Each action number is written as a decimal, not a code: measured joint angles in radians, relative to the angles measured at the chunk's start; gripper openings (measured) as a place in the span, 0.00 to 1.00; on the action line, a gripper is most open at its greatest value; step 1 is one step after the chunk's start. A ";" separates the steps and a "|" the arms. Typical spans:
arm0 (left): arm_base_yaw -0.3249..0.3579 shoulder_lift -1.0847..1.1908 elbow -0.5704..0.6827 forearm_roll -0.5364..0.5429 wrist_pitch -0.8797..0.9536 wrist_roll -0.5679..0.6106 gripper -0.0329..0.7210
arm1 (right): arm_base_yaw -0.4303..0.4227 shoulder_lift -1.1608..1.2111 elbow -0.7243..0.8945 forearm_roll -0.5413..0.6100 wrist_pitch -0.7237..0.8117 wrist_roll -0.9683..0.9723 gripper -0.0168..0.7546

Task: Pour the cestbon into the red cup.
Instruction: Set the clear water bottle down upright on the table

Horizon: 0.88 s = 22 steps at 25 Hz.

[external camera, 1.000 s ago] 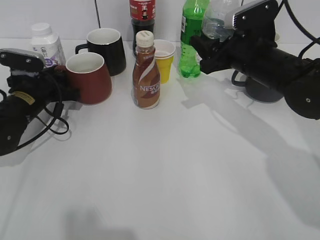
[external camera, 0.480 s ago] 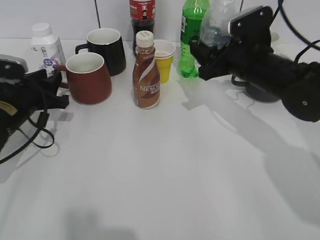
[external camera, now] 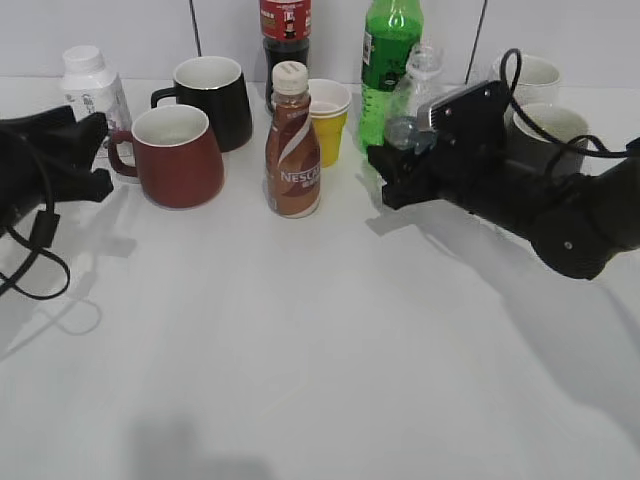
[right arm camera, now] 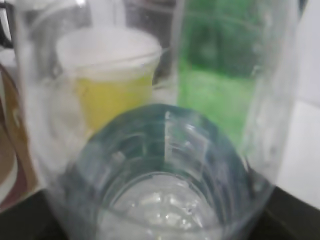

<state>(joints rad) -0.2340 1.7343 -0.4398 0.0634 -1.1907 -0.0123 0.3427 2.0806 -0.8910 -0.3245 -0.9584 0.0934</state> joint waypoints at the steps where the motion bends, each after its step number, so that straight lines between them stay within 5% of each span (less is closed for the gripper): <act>1: -0.004 -0.024 0.002 0.009 0.014 -0.002 0.42 | 0.000 0.010 0.000 0.000 -0.004 0.000 0.62; 9: -0.060 -0.181 0.004 0.011 0.213 -0.005 0.42 | 0.000 0.022 -0.001 -0.012 -0.001 0.074 0.62; 15: -0.077 -0.260 0.004 0.003 0.299 -0.006 0.42 | 0.000 0.022 -0.003 -0.019 0.020 0.111 0.74; 22: -0.078 -0.346 0.005 0.001 0.429 -0.007 0.43 | 0.000 0.006 -0.004 -0.071 0.069 0.112 0.76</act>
<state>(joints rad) -0.3122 1.3885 -0.4353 0.0647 -0.7618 -0.0195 0.3431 2.0869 -0.8949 -0.3958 -0.8892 0.2057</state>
